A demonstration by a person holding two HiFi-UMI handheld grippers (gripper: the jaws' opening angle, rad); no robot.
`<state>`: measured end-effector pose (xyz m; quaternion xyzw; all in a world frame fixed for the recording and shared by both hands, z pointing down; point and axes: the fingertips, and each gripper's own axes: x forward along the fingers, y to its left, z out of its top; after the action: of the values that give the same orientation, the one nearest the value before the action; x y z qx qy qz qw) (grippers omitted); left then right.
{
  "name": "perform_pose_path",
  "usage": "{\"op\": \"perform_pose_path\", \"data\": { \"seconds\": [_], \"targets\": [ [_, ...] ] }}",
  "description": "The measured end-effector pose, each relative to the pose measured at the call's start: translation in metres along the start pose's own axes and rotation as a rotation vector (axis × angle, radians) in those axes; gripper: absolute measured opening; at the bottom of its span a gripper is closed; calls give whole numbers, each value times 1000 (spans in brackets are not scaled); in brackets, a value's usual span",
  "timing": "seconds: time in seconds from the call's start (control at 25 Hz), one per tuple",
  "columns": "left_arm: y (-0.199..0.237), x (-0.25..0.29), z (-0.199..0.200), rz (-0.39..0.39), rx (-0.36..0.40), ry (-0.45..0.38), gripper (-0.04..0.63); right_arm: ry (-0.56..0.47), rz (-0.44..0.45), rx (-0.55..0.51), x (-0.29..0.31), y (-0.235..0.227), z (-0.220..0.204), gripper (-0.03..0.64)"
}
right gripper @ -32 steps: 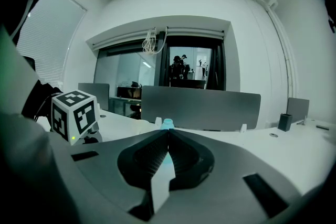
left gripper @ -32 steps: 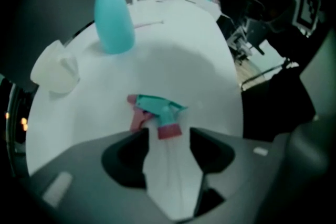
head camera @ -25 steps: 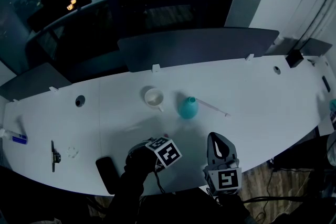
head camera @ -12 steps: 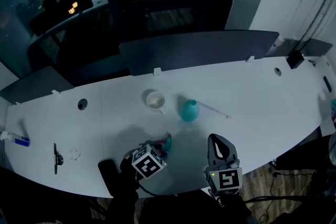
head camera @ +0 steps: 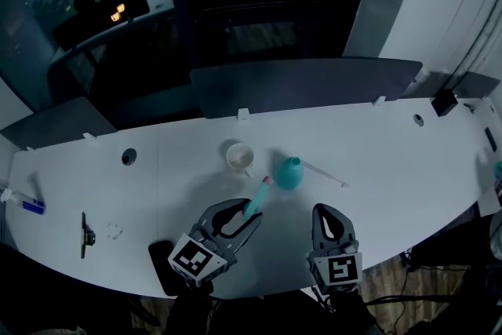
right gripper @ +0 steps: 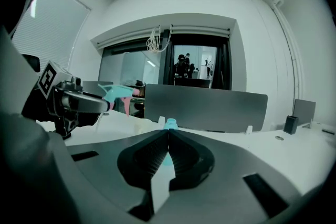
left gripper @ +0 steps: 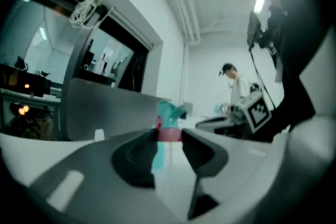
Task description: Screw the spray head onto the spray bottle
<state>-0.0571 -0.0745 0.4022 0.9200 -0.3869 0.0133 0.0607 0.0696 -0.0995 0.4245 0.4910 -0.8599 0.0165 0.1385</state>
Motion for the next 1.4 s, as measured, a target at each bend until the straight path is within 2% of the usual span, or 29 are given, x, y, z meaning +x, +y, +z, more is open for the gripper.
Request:
{"op": "perform_pose_path", "data": {
  "seconds": [0.08,0.16,0.2,0.32,0.36,0.4,0.44,0.48,0.72,0.88,1.04,1.24,1.36,1.4],
  "targets": [
    [-1,-9,21,-9,-74,-148,144,2,24,-9,5,2,-2,6],
    [-2,-17,31,-16,-97,-231,144,1,64,-1,13,7,-5,8],
    [-3,-20,32,-11,-93,-241,144,-4,83,7,18,9,-6,8],
    [-5,-25,28,20,-67,-199,145,-23,124,30,33,12,-8,11],
    [-6,-26,29,25,-56,-189,144,-21,135,44,41,11,-9,73],
    [-6,-27,30,29,-47,-184,145,-18,144,59,49,9,-12,191],
    [-6,-29,32,33,-38,-179,145,-18,153,68,59,6,-16,273],
    [-6,-31,33,37,-31,-175,145,-14,162,68,69,4,-21,314],
    [0,-47,40,75,-5,-169,146,56,189,64,123,1,-51,405],
    [8,-60,40,112,4,-156,146,106,193,67,141,8,-68,428],
    [15,-69,42,146,3,-159,146,154,191,19,154,13,-79,428],
    [18,-69,39,148,9,-150,146,199,136,13,165,7,-92,426],
    [18,-67,39,143,6,-142,146,241,147,16,168,7,-96,423],
    [18,-67,40,143,3,-145,146,243,158,-4,168,9,-96,403]
  ]
}}
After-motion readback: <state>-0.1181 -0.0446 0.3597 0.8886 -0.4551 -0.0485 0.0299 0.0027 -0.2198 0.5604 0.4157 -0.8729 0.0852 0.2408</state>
